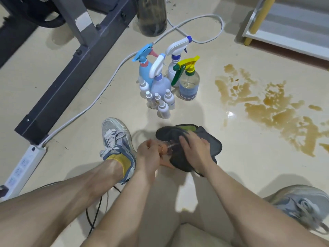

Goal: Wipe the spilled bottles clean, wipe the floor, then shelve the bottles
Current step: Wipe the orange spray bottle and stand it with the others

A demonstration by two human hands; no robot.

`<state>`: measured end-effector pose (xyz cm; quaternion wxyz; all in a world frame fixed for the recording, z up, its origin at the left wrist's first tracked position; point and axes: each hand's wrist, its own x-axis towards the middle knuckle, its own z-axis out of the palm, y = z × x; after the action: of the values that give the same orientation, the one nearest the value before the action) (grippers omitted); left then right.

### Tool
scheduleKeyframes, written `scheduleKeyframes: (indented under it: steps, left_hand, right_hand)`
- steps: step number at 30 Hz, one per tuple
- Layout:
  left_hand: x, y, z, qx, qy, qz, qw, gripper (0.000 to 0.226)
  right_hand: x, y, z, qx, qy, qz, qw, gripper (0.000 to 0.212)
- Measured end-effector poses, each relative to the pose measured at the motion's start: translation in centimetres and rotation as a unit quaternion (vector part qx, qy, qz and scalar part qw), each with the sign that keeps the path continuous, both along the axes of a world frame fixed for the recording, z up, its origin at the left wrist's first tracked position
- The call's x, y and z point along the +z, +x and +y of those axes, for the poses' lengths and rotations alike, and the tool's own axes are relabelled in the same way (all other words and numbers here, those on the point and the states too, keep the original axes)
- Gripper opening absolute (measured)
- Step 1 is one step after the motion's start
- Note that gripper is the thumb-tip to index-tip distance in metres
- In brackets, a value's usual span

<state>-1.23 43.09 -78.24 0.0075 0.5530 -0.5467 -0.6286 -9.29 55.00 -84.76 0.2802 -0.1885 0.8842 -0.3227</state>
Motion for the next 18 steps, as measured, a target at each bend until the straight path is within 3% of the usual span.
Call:
scheduleKeyframes:
  steps: [2, 3, 7, 9, 13, 18]
  left_hand:
    - [0.0, -0.4, 0.0, -0.028, -0.029, -0.016, 0.999, 0.020]
    - [-0.2, -0.7, 0.0, -0.053, -0.055, -0.020, 0.997, 0.018]
    - [0.0, -2.0, 0.0, -0.187, -0.208, -0.031, 0.960, 0.022]
    - [0.3, -2.4, -0.4, -0.236, -0.270, -0.030, 0.933, 0.022]
    - [0.9, -4.8, -1.0, -0.350, -0.357, -0.032, 0.866, 0.024]
    - [1.1, -7.0, -1.5, -0.455, -0.397, -0.016, 0.797, 0.025]
  right_hand:
    - [-0.3, -2.0, 0.9, -0.063, 0.076, -0.083, 0.992, 0.041]
    - [0.0, -2.0, 0.6, -0.071, 0.062, -0.107, 0.990, 0.041]
    - [1.6, 2.3, -2.3, -0.028, -0.186, -0.067, 0.980, 0.043]
    - [0.4, 2.4, -2.2, -0.021, -0.204, -0.037, 0.978, 0.046]
    - [-2.4, -1.0, -0.6, -0.061, -0.088, -0.066, 0.992, 0.035]
    - [-4.5, -4.5, 0.3, 0.023, 0.101, 0.058, 0.993, 0.030]
